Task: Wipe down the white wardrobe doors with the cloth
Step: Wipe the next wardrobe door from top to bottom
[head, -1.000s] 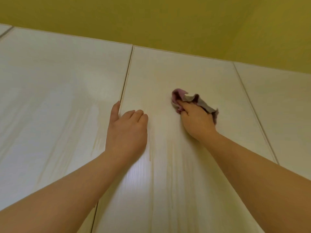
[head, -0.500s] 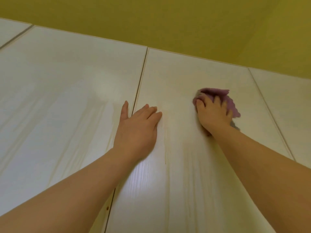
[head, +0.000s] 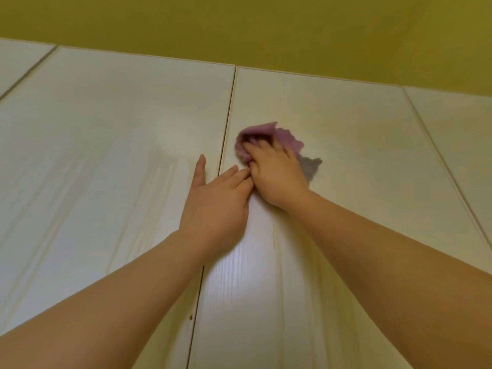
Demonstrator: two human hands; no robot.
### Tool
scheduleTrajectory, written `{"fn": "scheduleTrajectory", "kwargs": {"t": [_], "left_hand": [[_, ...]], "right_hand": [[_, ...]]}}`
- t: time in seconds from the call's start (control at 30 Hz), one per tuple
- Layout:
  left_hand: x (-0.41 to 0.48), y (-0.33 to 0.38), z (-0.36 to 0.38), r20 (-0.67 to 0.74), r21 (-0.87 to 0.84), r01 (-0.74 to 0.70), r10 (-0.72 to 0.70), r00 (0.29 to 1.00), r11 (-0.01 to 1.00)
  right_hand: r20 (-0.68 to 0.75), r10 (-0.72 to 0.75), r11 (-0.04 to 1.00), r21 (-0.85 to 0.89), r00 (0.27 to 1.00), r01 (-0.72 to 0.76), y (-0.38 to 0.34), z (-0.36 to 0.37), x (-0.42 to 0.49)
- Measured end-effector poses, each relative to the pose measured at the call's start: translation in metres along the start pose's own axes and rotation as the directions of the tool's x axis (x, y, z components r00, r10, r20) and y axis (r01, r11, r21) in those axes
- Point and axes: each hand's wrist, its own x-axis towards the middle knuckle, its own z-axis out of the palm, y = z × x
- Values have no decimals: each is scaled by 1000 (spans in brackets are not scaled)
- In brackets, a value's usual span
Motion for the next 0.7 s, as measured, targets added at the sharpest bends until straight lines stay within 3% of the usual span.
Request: {"fn": "scheduleTrajectory", "kwargs": {"t": [0.07, 0.23, 0.37, 0.4, 0.53, 0.7], "left_hand": [[-5, 0, -3, 13, 11, -5, 5, 1000, 1000], [-8, -1, -7, 62, -4, -4, 5, 998, 1000], [-15, -10, -14, -106, -182, -63, 45, 993, 981], [-15, -14, -16, -182, -177, -53, 20, 983, 983], [-12, -21, -30, -134, -279, 216, -260, 956, 936], [-16, -39, -29, -99, -297, 327, -370, 924, 897]], "right_hand": [[56, -152, 987, 70, 987, 148, -3, -4, -6], [1, 42, 999, -15, 999, -42, 6, -4, 8], [81, -221, 974, 60, 972, 217, 1, -2, 4], [79, -214, 976, 64, 974, 209, 1, -3, 9], [85, -37, 999, 36, 996, 34, -16, -2, 34], [85, -226, 956, 213, 970, 204, -21, -3, -4]]}}
